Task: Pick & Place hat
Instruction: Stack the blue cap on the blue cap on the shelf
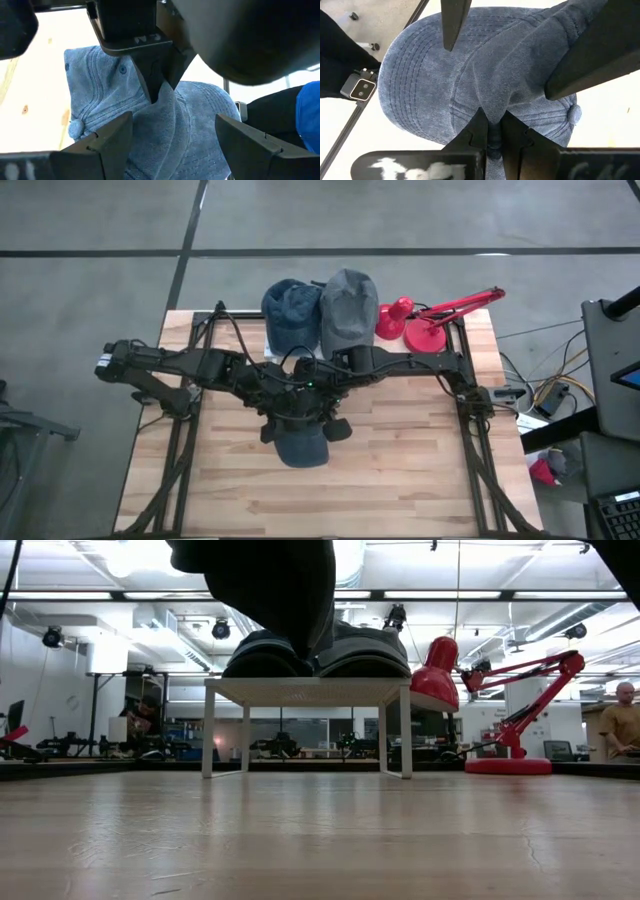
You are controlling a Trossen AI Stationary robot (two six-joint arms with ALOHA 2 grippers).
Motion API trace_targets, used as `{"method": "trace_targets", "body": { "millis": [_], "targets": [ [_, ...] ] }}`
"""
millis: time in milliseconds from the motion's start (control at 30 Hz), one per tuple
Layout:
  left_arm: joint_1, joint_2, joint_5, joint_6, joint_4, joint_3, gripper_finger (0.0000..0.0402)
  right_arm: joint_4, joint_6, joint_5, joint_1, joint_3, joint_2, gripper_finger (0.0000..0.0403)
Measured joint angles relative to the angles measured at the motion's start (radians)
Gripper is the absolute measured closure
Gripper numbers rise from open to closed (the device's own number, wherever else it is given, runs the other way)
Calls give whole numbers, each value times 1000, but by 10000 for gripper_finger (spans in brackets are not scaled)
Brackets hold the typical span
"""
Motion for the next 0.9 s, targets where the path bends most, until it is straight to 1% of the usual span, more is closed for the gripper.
{"method": "trace_targets", "body": {
  "millis": [233, 500, 633, 900],
  "targets": [
    [0, -11, -8, 6, -3, -1, 126, 4, -6, 0, 0, 1, -1, 385],
    [-1, -64, -69, -4, -34, -4, 126, 13, -3, -2, 4, 6, -12, 385],
    [-8, -58, -72, -6, -29, -5, 126, 39, -2, 28, 12, 6, -13, 385],
    [-17, -32, -49, 1, -26, -5, 126, 45, 8, 31, 14, 16, -13, 385]
  ]
}}
